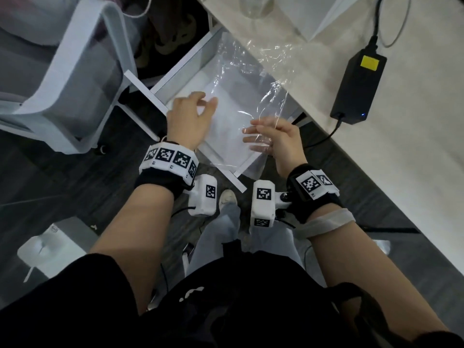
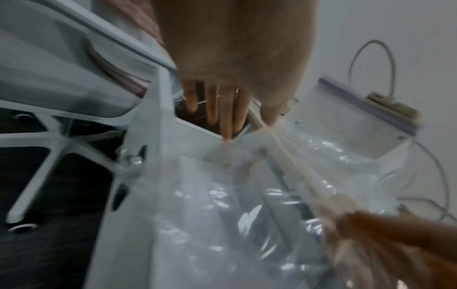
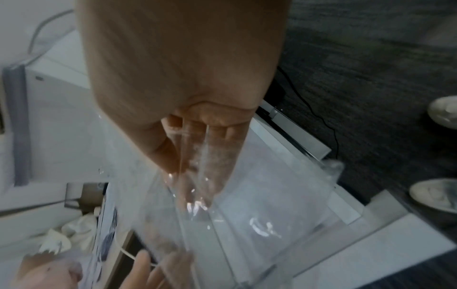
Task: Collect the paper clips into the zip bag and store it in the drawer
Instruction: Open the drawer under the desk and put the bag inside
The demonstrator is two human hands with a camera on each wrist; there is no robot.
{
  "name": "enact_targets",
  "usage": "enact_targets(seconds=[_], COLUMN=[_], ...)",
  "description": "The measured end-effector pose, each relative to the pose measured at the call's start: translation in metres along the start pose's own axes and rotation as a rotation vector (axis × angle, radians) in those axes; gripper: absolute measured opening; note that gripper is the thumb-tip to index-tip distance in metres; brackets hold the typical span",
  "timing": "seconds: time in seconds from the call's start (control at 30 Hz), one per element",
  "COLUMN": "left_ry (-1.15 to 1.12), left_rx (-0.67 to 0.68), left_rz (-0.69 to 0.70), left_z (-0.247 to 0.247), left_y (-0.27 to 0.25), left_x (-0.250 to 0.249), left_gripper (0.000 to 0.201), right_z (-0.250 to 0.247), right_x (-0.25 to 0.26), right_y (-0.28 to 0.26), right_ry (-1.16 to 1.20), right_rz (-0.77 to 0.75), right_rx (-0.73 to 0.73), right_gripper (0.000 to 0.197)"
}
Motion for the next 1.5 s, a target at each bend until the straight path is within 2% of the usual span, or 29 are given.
enact_targets(seconds=[0.07,0.17,0.27,0.4,0.6,0.67,0.7,0.77,0.83,0.9,0.97,1.03,1.13,1.23,1.37,1.5], left_ry=[-0.162,-0.249,-0.035,0.281,0.398,0.35,0.305,0.195,0.144,0.152,0.169,0.189,0.243,0.329,0.45,0.561], left_rx=[0.176,0.177,0.176,0.199,0.296,0.316,0.299,0.254,0.219,0.214,0.22,0.209,0.188,0.244,0.324,0.377], left_rz=[-0.12,-0.239,-0.322,-0.352,-0.383,-0.374,-0.359,-0.326,-0.302,-0.274,-0.238,-0.199,-0.149,-0.186,-0.282,-0.319], left_z=[0.018,0.015,0.005,0.0,0.009,0.012,0.012,0.011,0.01,0.011,0.017,0.025,0.041,0.064,0.087,0.1], left_y=[0.0,0.004,0.011,0.023,0.021,0.021,0.021,0.021,0.027,0.034,0.042,0.048,0.059,0.066,0.068,0.067], left_x=[-0.002,0.003,0.017,0.026,0.028,0.027,0.024,0.016,0.016,0.017,0.016,0.013,0.009,0.019,0.039,0.052], left_gripper=[0.042,0.031,0.015,0.005,0.007,0.009,0.014,0.007,0.041,0.052,0.045,0.036,0.033,0.031,0.01,0.019], right_z=[0.004,0.009,0.003,-0.003,0.002,0.005,0.004,-0.003,-0.014,-0.027,-0.037,-0.045,-0.065,-0.081,-0.091,-0.091], right_x=[-0.009,-0.025,-0.046,-0.065,-0.082,-0.083,-0.081,-0.075,-0.068,-0.064,-0.065,-0.07,-0.075,-0.079,-0.087,-0.101], right_y=[0.002,0.0,-0.002,0.001,-0.002,-0.001,0.001,0.01,0.019,0.027,0.033,0.038,0.042,0.043,0.045,0.044], right_ry=[0.045,0.006,-0.068,-0.154,-0.316,-0.322,-0.307,-0.254,-0.186,-0.135,-0.109,-0.139,-0.237,-0.291,-0.311,-0.292], right_rz=[0.083,0.23,0.383,0.503,0.609,0.601,0.572,0.487,0.415,0.375,0.38,0.4,0.387,0.368,0.365,0.388], right_rx=[0.036,0.069,0.026,0.022,0.134,0.15,0.129,0.04,-0.07,-0.164,-0.216,-0.228,-0.297,-0.351,-0.359,-0.323], right_gripper=[0.013,0.004,0.019,0.011,0.017,0.014,0.013,0.014,0.015,0.013,0.009,0.013,0.019,0.019,0.019,0.018])
Point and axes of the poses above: each hand's wrist, its own y-axis towards the middle knuckle, its own z-axis out of the palm, x = y × z, the point moved 10 cm from there along y, towards the middle knuckle, and after that the axes turned 4 degrees about -y, right-handed, at the moved point
